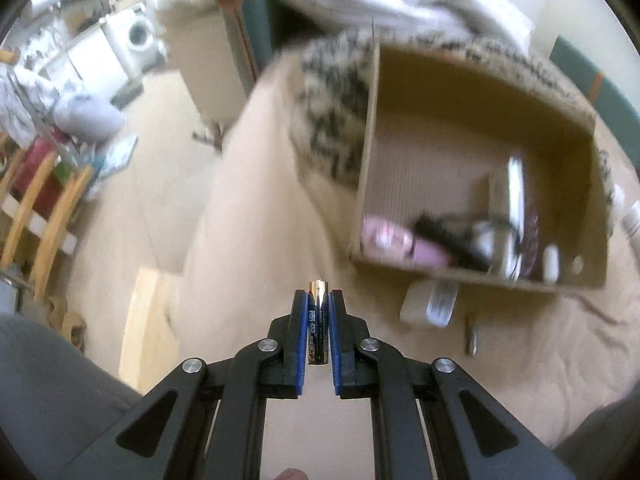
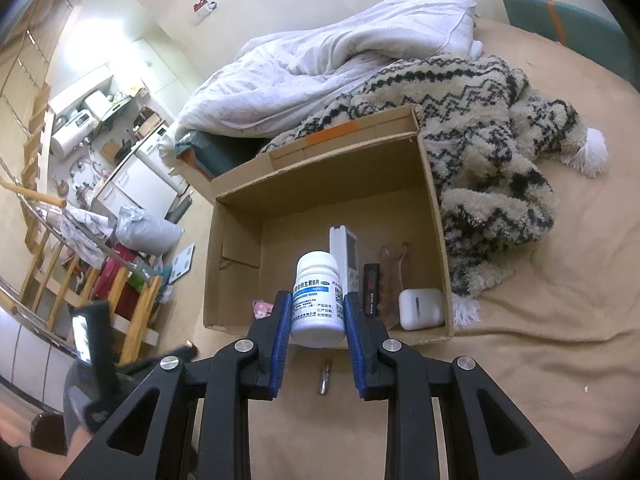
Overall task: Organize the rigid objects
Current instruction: 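Lower the pill bottle and battery into the box and open both grippers, then withdraw both grippers and grasp the second AA battery with the right gripper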
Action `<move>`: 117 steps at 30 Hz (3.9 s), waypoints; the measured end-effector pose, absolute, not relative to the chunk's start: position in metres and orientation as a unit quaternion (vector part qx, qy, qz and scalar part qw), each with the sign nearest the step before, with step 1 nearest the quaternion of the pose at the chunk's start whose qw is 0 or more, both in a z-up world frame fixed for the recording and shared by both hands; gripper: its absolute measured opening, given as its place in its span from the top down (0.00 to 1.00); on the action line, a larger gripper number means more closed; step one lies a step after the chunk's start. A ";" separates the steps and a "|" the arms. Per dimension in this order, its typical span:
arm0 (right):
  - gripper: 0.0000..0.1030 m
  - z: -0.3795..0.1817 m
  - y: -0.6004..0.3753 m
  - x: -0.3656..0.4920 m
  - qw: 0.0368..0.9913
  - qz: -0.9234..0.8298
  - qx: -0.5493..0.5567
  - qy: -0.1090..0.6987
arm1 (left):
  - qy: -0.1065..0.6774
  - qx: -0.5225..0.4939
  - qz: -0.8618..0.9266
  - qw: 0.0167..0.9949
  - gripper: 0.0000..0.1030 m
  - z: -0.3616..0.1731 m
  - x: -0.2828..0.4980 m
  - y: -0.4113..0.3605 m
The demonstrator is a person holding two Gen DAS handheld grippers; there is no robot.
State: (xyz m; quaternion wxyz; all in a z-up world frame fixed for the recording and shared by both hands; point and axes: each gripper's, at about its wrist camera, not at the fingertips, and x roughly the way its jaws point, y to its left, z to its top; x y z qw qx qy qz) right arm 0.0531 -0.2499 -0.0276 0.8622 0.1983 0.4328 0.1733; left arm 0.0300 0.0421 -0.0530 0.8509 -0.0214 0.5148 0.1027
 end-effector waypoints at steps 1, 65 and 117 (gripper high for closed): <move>0.72 -0.027 -0.251 0.054 0.863 0.172 0.198 0.431 | 0.504 -0.021 0.102 0.857 0.91 -0.044 0.032 0.042; 0.72 -0.090 -0.239 0.153 0.827 0.126 0.159 0.523 | 0.518 0.051 0.045 0.853 0.27 -0.075 0.157 -0.057; 0.19 -0.135 -0.246 0.075 0.751 0.074 0.241 0.610 | 0.526 -0.034 0.092 0.845 0.22 -0.082 0.075 0.033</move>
